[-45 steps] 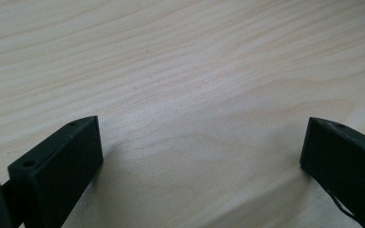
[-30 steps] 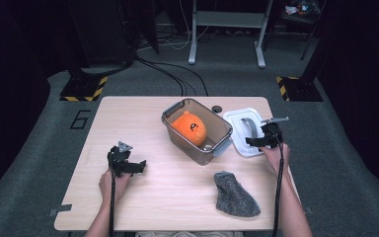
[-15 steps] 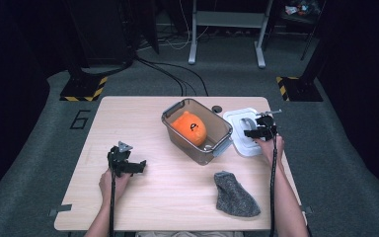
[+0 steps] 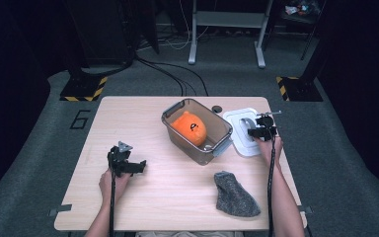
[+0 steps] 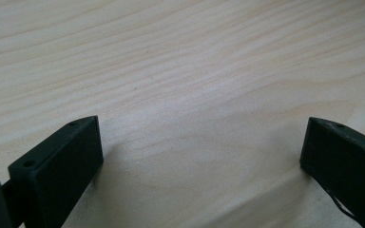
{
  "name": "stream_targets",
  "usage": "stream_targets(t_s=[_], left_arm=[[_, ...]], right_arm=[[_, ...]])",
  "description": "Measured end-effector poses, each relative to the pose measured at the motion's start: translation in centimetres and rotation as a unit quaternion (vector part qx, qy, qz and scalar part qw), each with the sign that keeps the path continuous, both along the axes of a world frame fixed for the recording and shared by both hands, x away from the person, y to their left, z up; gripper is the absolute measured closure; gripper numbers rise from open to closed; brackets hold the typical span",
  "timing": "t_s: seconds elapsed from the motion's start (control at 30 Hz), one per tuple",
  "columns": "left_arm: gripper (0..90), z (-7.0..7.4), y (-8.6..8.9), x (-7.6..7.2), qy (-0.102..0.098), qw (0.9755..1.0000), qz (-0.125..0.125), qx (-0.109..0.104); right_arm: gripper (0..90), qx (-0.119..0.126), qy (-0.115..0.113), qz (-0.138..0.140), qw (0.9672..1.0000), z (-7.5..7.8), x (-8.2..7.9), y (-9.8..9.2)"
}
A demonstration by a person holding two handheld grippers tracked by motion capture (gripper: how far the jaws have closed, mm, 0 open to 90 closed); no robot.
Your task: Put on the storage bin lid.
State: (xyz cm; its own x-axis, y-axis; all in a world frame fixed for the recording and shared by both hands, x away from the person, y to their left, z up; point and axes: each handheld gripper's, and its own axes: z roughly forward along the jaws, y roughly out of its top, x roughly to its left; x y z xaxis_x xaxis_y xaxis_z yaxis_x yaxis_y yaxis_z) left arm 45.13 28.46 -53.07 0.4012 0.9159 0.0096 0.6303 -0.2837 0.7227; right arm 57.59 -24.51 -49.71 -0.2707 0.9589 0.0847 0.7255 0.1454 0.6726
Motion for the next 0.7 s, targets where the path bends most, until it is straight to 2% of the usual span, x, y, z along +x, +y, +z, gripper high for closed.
stream_targets(t_s=[0.03,0.07,0.43,0.47,0.53,0.7], left_arm=[[0.1,0.0,0.0,0.0,0.000,1.0000,0.000,0.000],[0.1,0.0,0.0,0.0,0.001,1.0000,-0.001,0.002],[0.1,0.0,0.0,0.0,0.000,1.0000,0.000,0.000],[0.1,0.0,0.0,0.0,0.000,1.0000,0.000,0.000],[0.1,0.0,0.0,0.0,0.000,1.0000,0.001,-0.001],[0.1,0.0,0.0,0.0,0.001,1.0000,-0.001,0.002]], right_arm=[[64.7,0.000,0.000,0.000,1.0000,0.0,0.0,0.0],[65.7,0.009,0.004,-0.011,0.9999,0.0,-0.1,0.0],[66.4,0.025,0.002,-0.004,0.9997,0.6,-0.7,-0.3],[66.4,0.025,-0.009,0.006,0.9996,0.8,-0.9,-0.6],[66.4,0.028,-0.016,0.008,0.9994,1.1,-1.3,-0.6],[66.4,0.025,-0.022,0.018,0.9993,1.8,-1.9,-0.5]])
